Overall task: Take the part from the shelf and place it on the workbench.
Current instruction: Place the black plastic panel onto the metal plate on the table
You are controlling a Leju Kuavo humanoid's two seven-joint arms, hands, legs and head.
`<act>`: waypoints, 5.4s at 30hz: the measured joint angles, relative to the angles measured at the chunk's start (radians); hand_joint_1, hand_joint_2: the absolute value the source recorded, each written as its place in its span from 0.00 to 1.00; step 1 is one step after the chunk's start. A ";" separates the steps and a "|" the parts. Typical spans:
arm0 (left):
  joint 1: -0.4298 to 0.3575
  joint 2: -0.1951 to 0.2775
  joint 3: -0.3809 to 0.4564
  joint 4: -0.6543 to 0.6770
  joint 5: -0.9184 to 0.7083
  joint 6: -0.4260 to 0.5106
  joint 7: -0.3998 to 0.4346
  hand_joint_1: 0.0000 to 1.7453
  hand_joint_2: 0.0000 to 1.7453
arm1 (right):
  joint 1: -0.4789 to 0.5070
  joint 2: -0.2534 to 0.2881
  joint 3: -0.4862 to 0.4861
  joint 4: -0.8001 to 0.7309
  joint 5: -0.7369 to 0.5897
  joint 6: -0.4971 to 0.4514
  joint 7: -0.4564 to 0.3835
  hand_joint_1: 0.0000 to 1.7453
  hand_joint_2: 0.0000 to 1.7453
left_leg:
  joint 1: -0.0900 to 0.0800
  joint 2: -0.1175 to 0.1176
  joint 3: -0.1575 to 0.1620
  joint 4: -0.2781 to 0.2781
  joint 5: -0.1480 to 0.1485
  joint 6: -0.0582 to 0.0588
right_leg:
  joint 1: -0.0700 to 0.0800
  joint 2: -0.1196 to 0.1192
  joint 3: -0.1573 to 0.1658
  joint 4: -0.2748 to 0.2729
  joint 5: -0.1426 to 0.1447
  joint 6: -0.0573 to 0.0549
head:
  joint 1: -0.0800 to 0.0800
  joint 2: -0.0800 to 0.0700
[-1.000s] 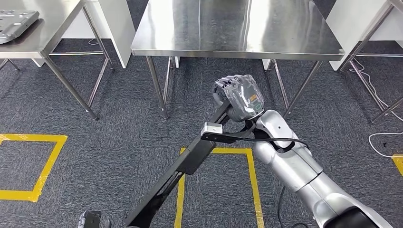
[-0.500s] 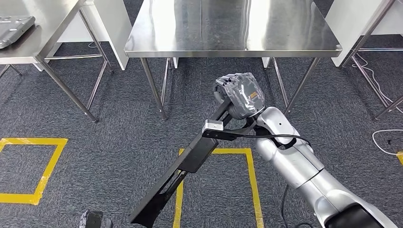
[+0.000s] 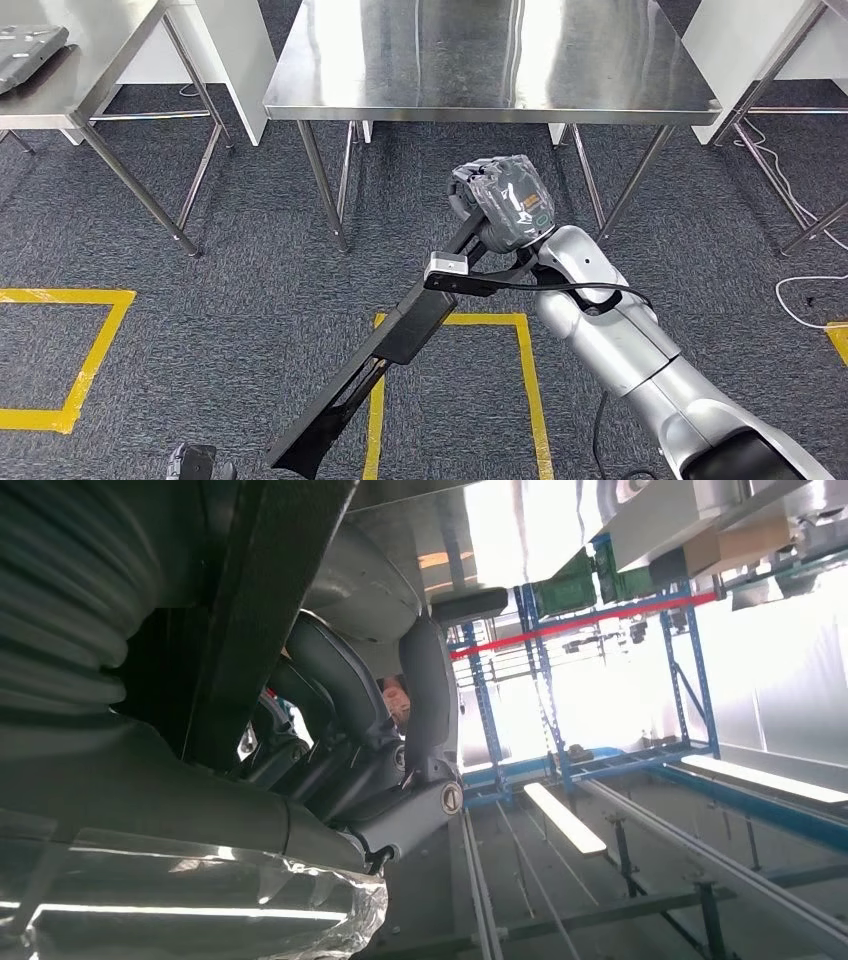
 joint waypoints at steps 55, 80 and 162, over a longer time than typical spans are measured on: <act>-0.002 -0.001 -0.007 -0.002 -0.003 0.000 -0.004 0.00 1.00 | -0.008 -0.002 0.008 0.017 0.011 0.010 0.014 0.93 1.00 | 0.004 -0.091 0.006 0.022 -0.021 0.031 | -0.017 0.124 -0.021 0.006 0.023 0.009 | 0.003 0.000; -0.004 -0.005 -0.009 -0.002 -0.012 0.000 0.008 0.00 1.00 | -0.008 -0.007 0.027 0.017 0.046 0.000 0.018 0.93 1.00 | -0.009 0.019 0.018 -0.004 -0.009 0.032 | 0.009 -0.010 0.018 -0.021 0.008 0.008 | 0.005 0.000; 0.010 -0.003 -0.008 -0.001 -0.028 0.010 0.001 0.00 1.00 | 0.006 -0.003 0.058 -0.005 0.077 0.021 0.026 0.93 1.00 | -0.014 -0.006 -0.072 0.022 0.053 0.036 | 0.018 0.022 0.118 -0.001 -0.088 -0.010 | 0.002 0.000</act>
